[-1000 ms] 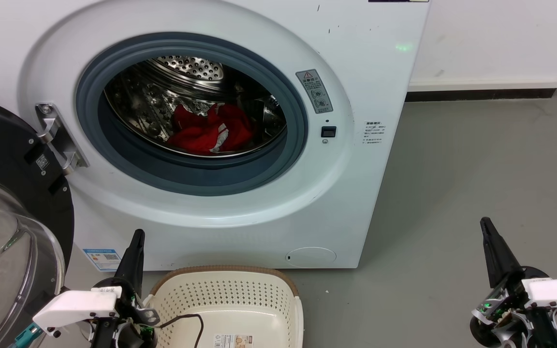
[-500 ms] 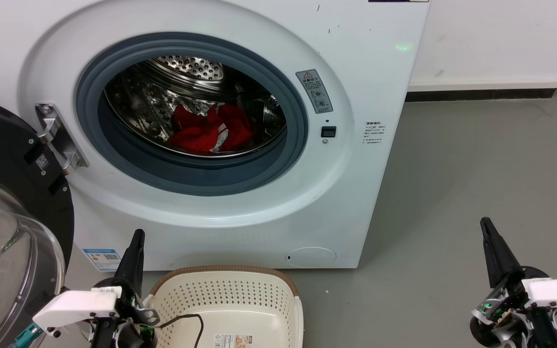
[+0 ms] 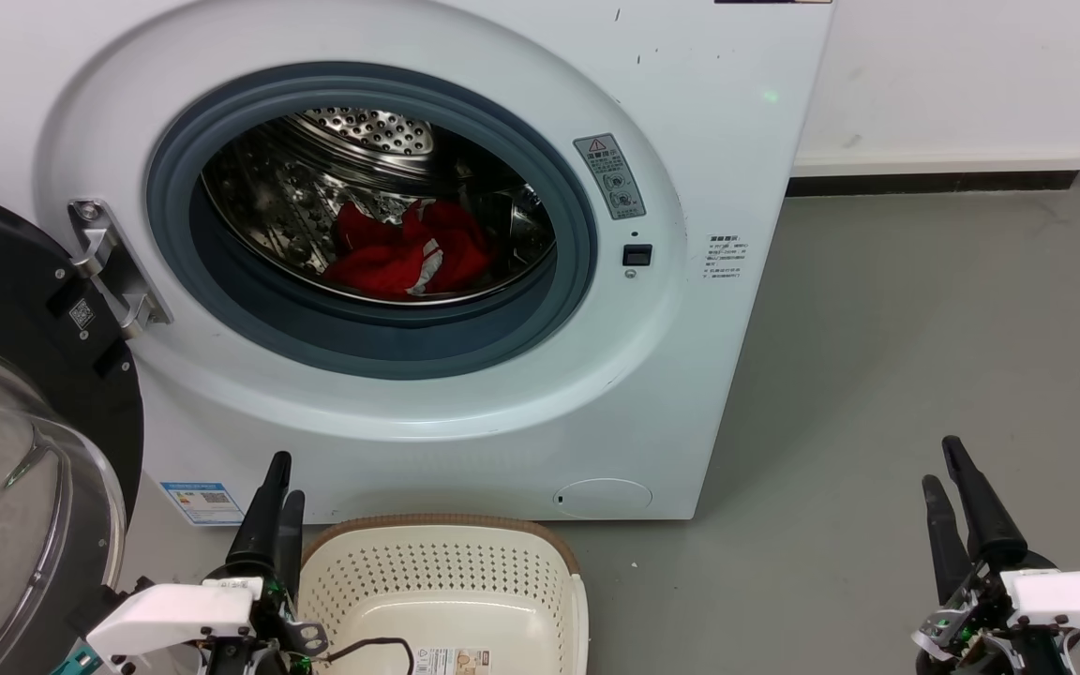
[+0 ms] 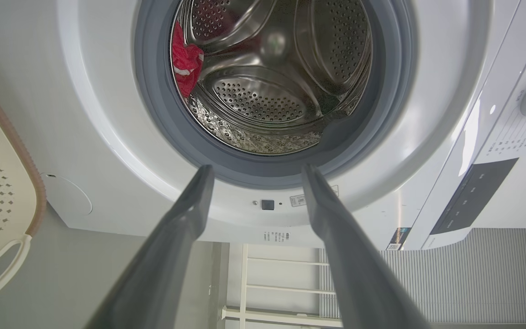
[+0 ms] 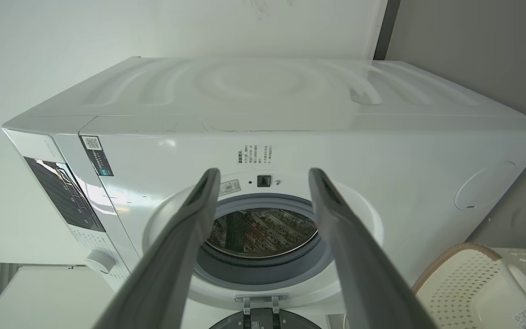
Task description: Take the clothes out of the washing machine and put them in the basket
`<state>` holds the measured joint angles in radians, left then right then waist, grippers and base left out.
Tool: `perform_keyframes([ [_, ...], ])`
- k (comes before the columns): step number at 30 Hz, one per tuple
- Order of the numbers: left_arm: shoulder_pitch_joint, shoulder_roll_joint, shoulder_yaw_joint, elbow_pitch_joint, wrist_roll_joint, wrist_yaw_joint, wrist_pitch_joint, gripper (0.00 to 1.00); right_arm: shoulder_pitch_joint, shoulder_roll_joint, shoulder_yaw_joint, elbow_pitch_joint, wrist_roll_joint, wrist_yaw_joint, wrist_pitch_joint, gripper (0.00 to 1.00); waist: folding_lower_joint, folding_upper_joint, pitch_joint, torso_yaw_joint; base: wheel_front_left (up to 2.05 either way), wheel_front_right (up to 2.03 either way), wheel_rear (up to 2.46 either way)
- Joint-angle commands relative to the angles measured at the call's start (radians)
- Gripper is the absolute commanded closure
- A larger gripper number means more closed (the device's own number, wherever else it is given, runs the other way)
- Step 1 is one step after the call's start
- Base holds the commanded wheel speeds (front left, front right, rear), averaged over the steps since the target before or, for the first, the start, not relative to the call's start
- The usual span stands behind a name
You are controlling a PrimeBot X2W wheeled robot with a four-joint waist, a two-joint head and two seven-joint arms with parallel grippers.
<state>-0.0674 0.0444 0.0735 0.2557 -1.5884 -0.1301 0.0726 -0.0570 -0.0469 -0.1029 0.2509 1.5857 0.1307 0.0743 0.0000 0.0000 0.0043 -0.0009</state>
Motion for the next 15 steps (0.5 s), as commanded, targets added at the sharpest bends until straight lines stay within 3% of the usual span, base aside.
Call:
perform_keyframes([
  [1,-0.027,0.003,-0.009,-0.032,0.028,0.000,-0.015,0.00,-0.003,-0.004,-0.001,-0.035,-0.039,0.000,-0.016,0.00,0.0000,0.0000,0.001,0.000,0.00,0.00,0.00],
  [15,-0.037,0.006,-0.032,-0.092,0.324,-0.001,-0.073,0.00,0.031,-0.004,-0.002,-0.127,-0.396,0.000,-0.074,0.00,0.0000,0.0000,0.001,0.000,0.00,0.00,0.00],
])
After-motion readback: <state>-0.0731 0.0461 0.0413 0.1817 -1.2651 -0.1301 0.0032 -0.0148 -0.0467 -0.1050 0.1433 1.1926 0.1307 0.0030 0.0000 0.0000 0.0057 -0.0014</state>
